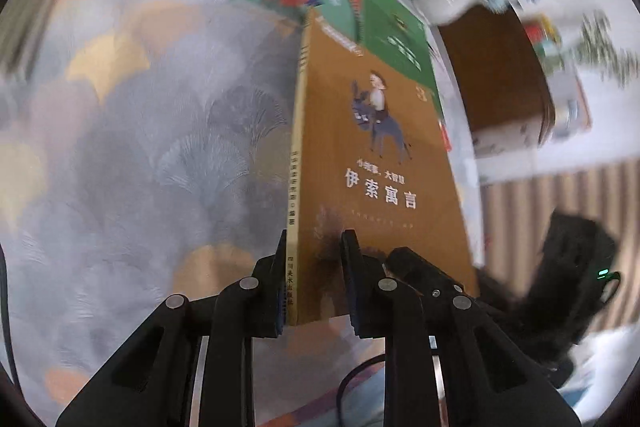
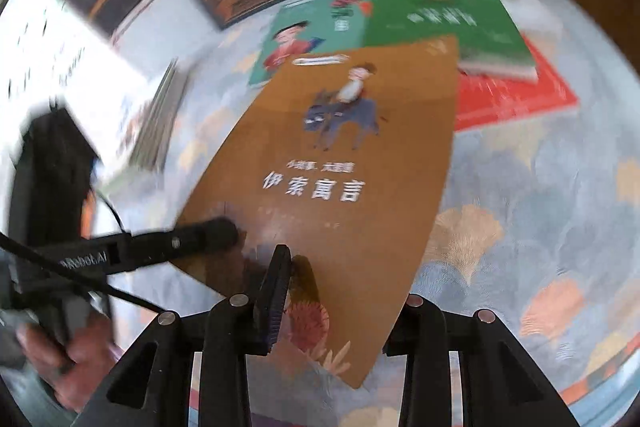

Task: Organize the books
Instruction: 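Lift the orange book and carry it toward the stack with the left gripper, then lower the orange book onto the stack and open the left gripper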

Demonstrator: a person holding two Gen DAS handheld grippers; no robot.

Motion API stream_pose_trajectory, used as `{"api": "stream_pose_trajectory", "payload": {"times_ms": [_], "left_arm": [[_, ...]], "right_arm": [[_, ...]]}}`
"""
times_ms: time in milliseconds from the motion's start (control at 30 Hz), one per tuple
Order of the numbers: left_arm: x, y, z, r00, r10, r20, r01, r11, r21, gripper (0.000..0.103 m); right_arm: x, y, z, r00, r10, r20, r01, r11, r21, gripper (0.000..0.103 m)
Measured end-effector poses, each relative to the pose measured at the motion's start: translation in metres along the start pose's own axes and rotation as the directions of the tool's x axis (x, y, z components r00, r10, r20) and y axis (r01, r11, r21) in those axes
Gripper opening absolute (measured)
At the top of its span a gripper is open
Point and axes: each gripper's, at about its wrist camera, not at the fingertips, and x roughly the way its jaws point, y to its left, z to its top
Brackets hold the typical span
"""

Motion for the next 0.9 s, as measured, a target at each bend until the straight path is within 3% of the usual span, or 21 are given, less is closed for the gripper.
{"api": "stream_pose_trajectory", "payload": {"times_ms": [67, 133, 200, 367, 533, 633, 800, 900], "left_arm": [[-0.010, -0.007, -0.011, 1.000, 0.019, -0.008, -0.018, 0.997, 0.071, 0.017], [-0.023, -0.004, -0.025, 1.000, 0.026, 0.014, -0.027, 0.994, 0.109, 0.018], [-0.036, 0.005, -0.033, 0.999, 0.028, 0.035, -0.032, 0.993, 0.114, 0.017], [-0.082, 0.023, -0.035, 0.985, 0.033, 0.171, -0.050, 0.994, 0.093, 0.018], [-0.144, 0.046, -0.018, 0.941, 0.028, 0.336, -0.043, 0.998, 0.036, 0.018], [-0.180, 0.072, -0.003, 0.907, 0.036, 0.420, -0.032, 0.999, -0.018, 0.018], [-0.205, 0.121, 0.018, 0.867, 0.121, 0.484, -0.069, 0.990, -0.124, 0.018], [-0.208, 0.146, 0.021, 0.861, 0.158, 0.484, -0.070, 0.978, -0.194, 0.019]], "right_arm": [[-0.001, 0.019, -0.011, 0.999, -0.040, -0.033, 0.036, 0.994, -0.103, 0.035], [-0.002, 0.030, -0.022, 0.998, -0.031, -0.052, 0.023, 0.988, -0.153, 0.035], [-0.006, 0.044, -0.030, 0.999, -0.032, -0.032, 0.025, 0.980, -0.198, 0.035], [-0.023, 0.092, -0.018, 0.998, 0.002, 0.056, 0.018, 0.933, -0.358, 0.035], [-0.036, 0.146, 0.026, 0.987, 0.105, 0.121, -0.043, 0.902, -0.430, 0.036], [-0.028, 0.183, 0.051, 0.976, 0.165, 0.144, -0.075, 0.869, -0.489, 0.036], [0.013, 0.233, 0.090, 0.968, 0.231, 0.103, -0.142, 0.835, -0.531, 0.036], [0.042, 0.253, 0.103, 0.970, 0.235, 0.059, -0.170, 0.835, -0.523, 0.036]]}}
